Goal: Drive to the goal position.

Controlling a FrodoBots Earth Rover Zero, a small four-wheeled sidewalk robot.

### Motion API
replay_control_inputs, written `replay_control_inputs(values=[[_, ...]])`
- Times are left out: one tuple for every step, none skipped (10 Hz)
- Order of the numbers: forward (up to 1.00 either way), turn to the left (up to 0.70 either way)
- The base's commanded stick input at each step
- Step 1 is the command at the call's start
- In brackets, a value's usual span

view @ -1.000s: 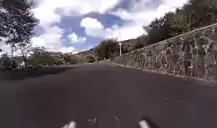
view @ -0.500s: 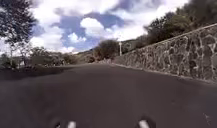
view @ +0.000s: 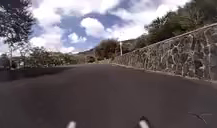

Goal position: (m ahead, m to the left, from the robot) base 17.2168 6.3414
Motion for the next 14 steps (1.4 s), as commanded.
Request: replay_control_inputs(values=[[0.5, 0.0], [0.5, 0.0], [0.5, 0.0], [0.5, 0.0], [0.5, 0.0], [0.5, 0.0], [0.5, 0.0], [0.5, 0.0], [0.5, 0.0], [0.5, 0.0], [0.5, 0.0], [0.5, 0.0], [0.5, 0.0], [0.5, 0.0]])
